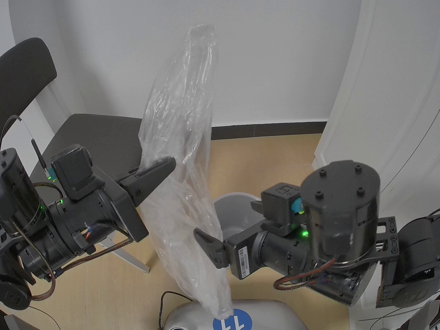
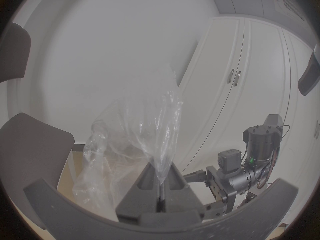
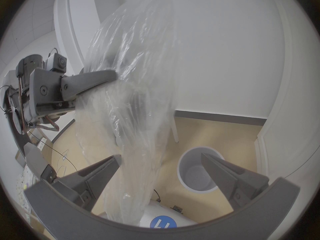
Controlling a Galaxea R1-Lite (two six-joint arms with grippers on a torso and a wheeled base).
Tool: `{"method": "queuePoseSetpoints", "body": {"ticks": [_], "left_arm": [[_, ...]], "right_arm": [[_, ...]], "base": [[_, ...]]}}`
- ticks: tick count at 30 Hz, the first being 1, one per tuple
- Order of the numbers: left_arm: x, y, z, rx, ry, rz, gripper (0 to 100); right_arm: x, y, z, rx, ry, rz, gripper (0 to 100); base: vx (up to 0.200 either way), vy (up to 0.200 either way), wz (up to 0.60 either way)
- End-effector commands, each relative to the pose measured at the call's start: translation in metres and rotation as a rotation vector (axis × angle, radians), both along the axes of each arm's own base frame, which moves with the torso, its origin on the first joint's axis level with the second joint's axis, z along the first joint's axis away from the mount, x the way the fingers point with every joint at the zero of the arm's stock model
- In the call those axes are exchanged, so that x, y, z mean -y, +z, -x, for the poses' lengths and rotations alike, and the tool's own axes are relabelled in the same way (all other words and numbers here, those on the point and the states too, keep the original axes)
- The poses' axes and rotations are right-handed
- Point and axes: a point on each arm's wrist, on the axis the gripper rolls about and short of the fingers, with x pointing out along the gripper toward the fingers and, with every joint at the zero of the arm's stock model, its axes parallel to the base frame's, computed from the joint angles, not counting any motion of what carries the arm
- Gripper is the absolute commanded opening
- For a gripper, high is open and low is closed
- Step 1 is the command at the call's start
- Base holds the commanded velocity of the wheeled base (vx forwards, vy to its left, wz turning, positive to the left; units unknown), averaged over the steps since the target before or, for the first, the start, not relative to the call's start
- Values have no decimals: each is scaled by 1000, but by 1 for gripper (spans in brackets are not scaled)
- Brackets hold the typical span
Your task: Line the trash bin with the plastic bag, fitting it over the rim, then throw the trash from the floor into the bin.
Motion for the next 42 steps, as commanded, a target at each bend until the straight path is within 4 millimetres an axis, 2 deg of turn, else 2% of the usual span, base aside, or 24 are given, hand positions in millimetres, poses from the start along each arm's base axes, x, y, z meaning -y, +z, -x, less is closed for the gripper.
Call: {"method": "queuePoseSetpoints", "body": {"ticks": [1,9,14,24,32,36,38,40,41,42], "left_arm": [[0,0,0,1,1,2,0],[-1,0,0,-1,2,0,0],[0,0,0,-2,2,1,0],[0,-1,-1,-6,2,-2,0],[0,-1,-2,-6,8,-2,0],[-1,-1,-4,-6,16,0,0],[-1,0,-5,-4,19,1,0],[-3,-1,-8,-9,34,-3,0],[-3,-1,-8,-9,34,-3,0],[-5,-2,-12,-10,54,-3,0]], "right_arm": [[11,8,0,12,-16,-23,100],[17,17,-3,26,-34,-50,100],[13,19,-6,30,-28,-58,100],[8,40,-10,64,-29,-115,100],[14,58,-6,91,-26,-165,100],[22,65,3,101,-12,-185,100],[24,65,6,101,-6,-185,100],[29,53,16,70,27,-120,100],[29,53,16,70,27,-120,100],[37,38,28,36,74,-29,100]], "base": [[0,0,0],[0,0,0],[0,0,0],[0,0,0],[0,0,0],[0,0,0],[0,0,0],[0,0,0],[0,0,0],[0,0,0]]}}
